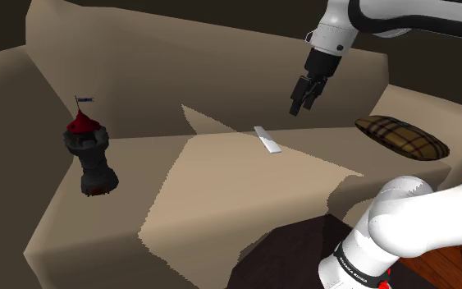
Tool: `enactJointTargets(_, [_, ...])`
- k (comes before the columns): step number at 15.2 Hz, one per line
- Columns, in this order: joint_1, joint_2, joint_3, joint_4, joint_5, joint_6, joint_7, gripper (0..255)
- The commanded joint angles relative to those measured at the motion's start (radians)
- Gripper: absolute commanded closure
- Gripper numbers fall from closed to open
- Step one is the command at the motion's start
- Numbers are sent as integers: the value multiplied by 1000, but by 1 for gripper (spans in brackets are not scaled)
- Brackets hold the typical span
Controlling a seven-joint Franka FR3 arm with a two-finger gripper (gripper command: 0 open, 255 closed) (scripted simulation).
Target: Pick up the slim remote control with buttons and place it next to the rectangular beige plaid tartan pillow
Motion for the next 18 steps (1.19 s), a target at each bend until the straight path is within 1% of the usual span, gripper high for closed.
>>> enactJointTargets(1, [0, 0, 0, 0, 0, 0, 0, 0])
enactJointTargets(9, [-64, 184, -47, -47, -41, 237, 20, 0])
enactJointTargets(13, [-94, 296, -73, -42, -57, 347, 31, 0])
enactJointTargets(18, [-129, 448, -107, -12, -70, 473, 45, 0])
